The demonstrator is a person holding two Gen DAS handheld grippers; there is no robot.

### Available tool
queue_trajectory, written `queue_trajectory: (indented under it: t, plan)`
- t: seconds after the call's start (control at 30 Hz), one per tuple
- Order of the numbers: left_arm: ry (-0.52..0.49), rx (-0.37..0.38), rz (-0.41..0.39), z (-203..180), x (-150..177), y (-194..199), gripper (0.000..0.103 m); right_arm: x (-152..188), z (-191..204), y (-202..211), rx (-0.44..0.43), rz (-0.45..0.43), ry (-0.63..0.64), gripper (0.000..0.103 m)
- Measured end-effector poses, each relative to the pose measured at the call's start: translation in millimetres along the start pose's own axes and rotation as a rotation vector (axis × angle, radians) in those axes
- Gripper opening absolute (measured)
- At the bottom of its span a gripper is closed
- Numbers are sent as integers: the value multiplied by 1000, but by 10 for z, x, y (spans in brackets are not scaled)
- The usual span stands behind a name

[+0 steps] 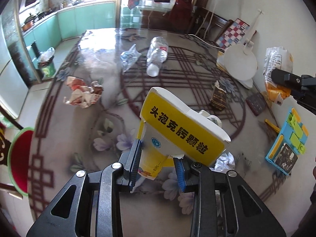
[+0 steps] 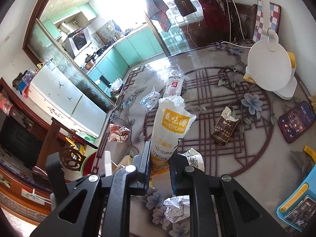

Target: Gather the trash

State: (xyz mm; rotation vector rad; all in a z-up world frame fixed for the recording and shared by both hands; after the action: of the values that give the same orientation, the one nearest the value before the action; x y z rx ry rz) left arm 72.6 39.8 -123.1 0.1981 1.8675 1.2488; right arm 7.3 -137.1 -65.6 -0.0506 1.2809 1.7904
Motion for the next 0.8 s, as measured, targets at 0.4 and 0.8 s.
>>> queue_trajectory:
  t: [0.4,0.8]
  plan:
    - [92,-37,-36,470,29,228,31,71,434,-153,-3,12,71,14]
    - [200,-101,-70,1217,147,534,31,230,923,-419,-13,55,119,14]
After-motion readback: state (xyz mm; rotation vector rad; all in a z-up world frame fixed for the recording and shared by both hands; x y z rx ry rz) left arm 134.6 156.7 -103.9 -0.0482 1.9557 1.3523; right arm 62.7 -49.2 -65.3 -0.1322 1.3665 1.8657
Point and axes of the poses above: each gripper's, at about its wrist camera, not at the fingertips, and y roughly against the way its jaws point, z to its left, x to its underside, the point moved 9 cm from there along -y, roughly the way its jaws point, and after that the axes turned 6 degrees about -y, right-handed, at the moved point
